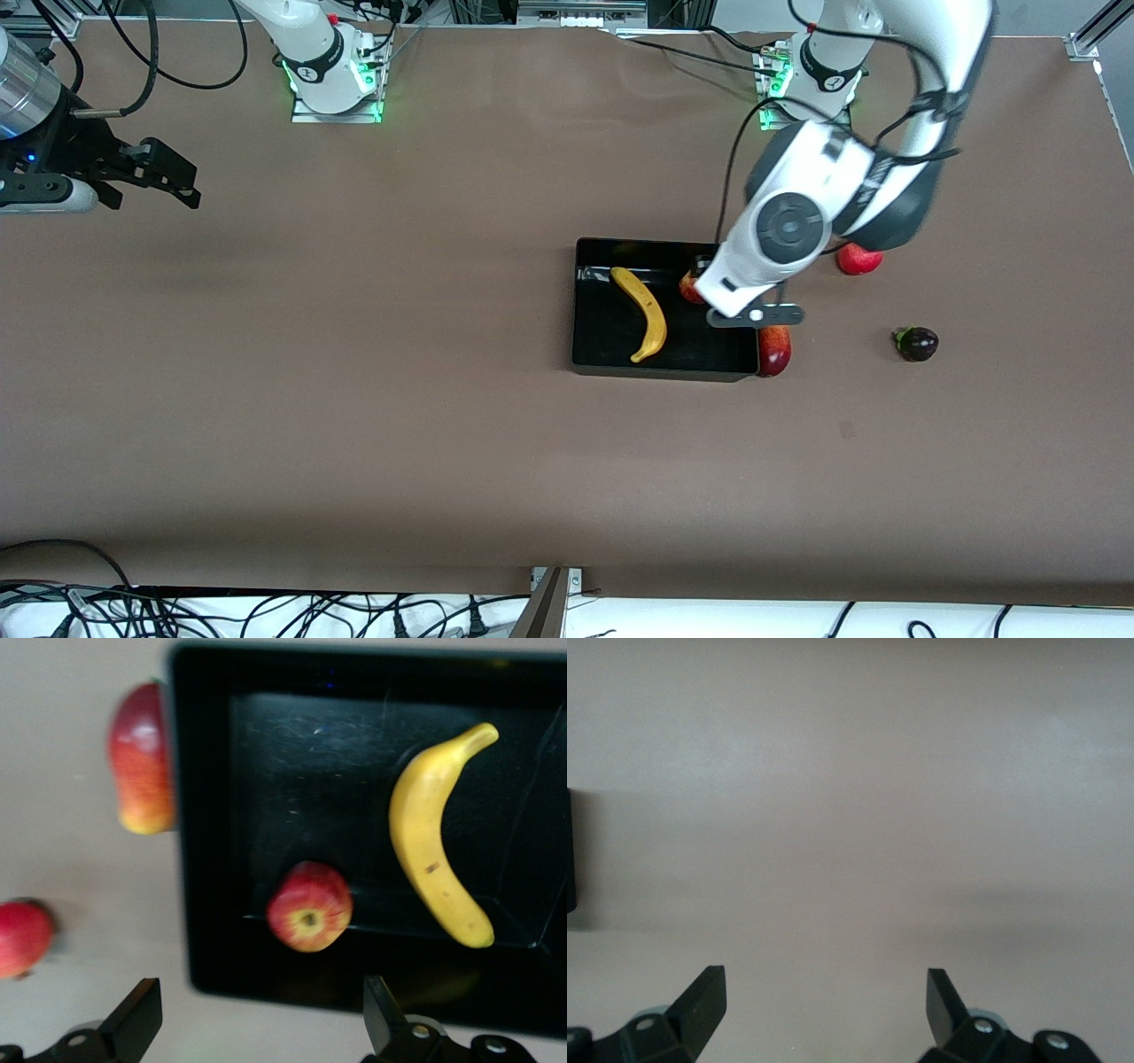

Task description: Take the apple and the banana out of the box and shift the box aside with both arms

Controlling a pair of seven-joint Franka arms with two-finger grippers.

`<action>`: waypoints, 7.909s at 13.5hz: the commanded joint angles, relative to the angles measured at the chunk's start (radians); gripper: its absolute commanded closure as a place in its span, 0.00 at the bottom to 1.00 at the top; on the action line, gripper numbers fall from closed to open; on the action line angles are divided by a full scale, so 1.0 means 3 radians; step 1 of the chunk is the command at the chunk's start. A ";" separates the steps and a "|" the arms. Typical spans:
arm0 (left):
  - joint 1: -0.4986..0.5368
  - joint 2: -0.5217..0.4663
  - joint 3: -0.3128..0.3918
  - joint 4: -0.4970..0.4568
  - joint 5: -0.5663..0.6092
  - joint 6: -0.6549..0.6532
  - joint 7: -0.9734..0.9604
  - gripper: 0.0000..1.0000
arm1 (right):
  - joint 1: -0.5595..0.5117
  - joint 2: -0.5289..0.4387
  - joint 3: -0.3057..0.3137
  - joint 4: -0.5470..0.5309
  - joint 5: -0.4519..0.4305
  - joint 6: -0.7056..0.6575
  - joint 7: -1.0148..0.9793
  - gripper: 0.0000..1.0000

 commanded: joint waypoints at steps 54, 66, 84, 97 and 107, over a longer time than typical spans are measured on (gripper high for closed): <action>-0.0180 0.1020 -0.0324 0.0171 0.0208 0.1378 -0.0344 0.00 | -0.0026 0.0000 0.0036 0.0044 0.0053 -0.0017 0.0048 0.00; -0.0135 0.0755 -0.0289 0.0197 0.0208 0.1043 -0.0406 1.00 | -0.0026 0.0010 0.0030 0.0044 0.0063 0.0008 0.0048 0.00; 0.1829 0.0795 -0.0263 0.0028 0.0862 0.0806 0.1696 0.01 | -0.0026 0.0016 0.0030 0.0044 0.0068 0.0029 0.0048 0.00; 0.1793 0.0162 -0.0606 0.1772 0.0725 -0.1448 0.1757 0.00 | -0.0031 0.0026 0.0030 0.0044 0.0073 0.0075 0.0048 0.00; 0.0939 -0.1532 0.0535 -0.0289 0.0059 -0.0165 0.1537 0.00 | -0.0031 0.0021 0.0030 0.0044 0.0073 0.0049 0.0048 0.00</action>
